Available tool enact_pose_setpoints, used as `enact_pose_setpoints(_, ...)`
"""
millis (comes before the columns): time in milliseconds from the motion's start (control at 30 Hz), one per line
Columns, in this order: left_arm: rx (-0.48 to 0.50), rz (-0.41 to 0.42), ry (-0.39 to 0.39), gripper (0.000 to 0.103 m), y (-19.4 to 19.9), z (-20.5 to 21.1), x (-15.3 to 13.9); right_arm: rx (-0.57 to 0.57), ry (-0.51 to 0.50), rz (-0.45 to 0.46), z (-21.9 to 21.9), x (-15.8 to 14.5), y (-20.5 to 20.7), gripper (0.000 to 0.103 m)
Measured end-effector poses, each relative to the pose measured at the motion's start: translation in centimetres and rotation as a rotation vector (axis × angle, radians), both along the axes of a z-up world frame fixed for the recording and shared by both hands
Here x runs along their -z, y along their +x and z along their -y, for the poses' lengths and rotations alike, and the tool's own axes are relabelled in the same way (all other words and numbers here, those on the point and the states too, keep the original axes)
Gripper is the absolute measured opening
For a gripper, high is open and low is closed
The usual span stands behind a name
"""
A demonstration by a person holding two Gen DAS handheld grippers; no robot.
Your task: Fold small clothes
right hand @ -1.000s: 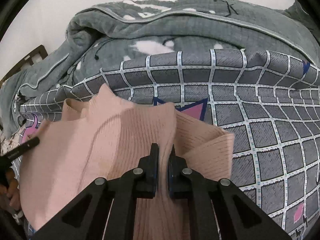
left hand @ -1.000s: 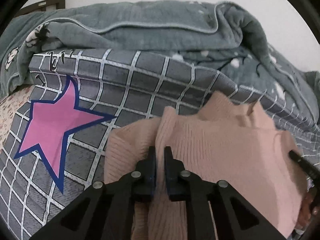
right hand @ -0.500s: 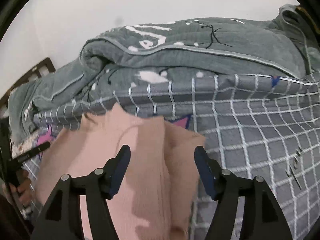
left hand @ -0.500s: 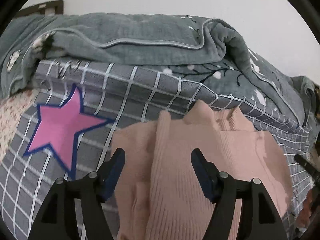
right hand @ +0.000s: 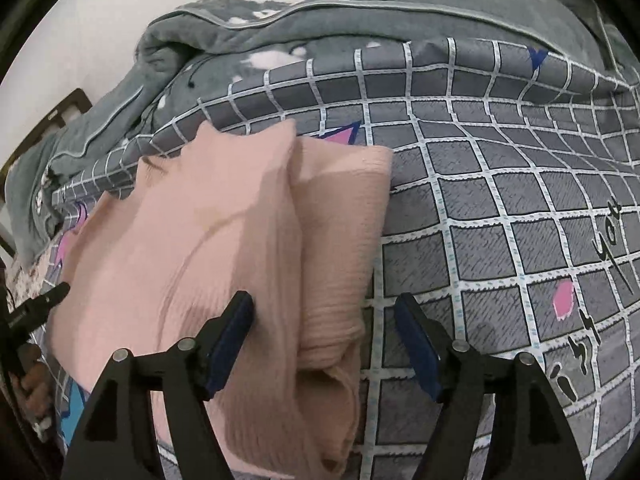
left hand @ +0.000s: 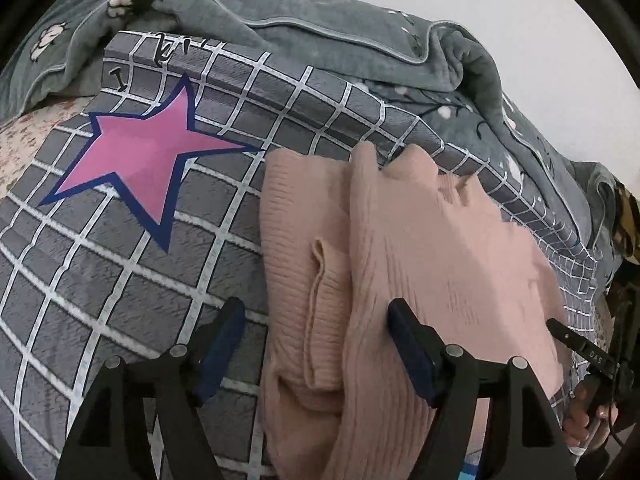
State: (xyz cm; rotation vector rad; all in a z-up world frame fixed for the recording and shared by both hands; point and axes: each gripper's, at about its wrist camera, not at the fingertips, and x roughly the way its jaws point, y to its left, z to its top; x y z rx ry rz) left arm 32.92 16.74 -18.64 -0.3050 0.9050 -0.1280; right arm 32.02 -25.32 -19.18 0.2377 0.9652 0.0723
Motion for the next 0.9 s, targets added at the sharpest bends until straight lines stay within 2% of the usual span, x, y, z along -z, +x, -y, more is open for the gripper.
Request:
enact_pose_setpoints(133,0.005,-0.012,0.018,0.070,1.3,0.3,0.2,-0.013,0.024,-0.012,0.1,0.5,1.5,0.072)
enact_pose_setpoints(200,-0.005,-0.008,0.013,0.059,2.1,0.5,0.3,-0.012,0.040,-0.011,0.1,0.5,2.1,0.071)
enact_pose_setpoints(267,-0.012,-0.007,-0.015,0.042,2.6,0.5,0.5,-0.028,0.041,-0.008,-0.3,0.7,2.8,0.068)
enact_pose_setpoints(333,-0.011,-0.008,-0.043,0.032,2.8,0.5,0.6,-0.061,0.055,0.003,-0.6,0.7,3.3,0.051)
enact_pose_setpoints(367,-0.010,-0.006,-0.047,0.027,2.8,0.5,0.4,-0.079,0.070,0.007,-0.8,0.7,3.4,0.046)
enact_pose_setpoints(433,-0.004,0.000,-0.050,0.025,2.6,0.5,0.1,-0.104,0.101,0.016,-0.9,0.7,3.4,0.026)
enact_pose_setpoints(500,-0.025,0.008,-0.068,0.024,2.2,0.4,-0.4,-0.101,0.124,0.037,-0.8,0.3,3.3,0.018)
enact_pose_setpoints(567,-0.055,0.022,-0.132,0.023,1.5,0.0,-1.1,-0.064,0.135,0.043,-0.3,-0.2,3.0,0.016)
enact_pose_setpoints(600,-0.051,0.018,-0.139,0.023,1.4,0.1,-1.6,-0.042,0.146,0.043,-0.1,-0.7,2.7,0.016)
enact_pose_setpoints(900,-0.002,0.088,-0.084,0.022,-4.7,2.1,-7.4,-0.052,0.157,0.109,-0.2,-6.9,-3.6,0.015)
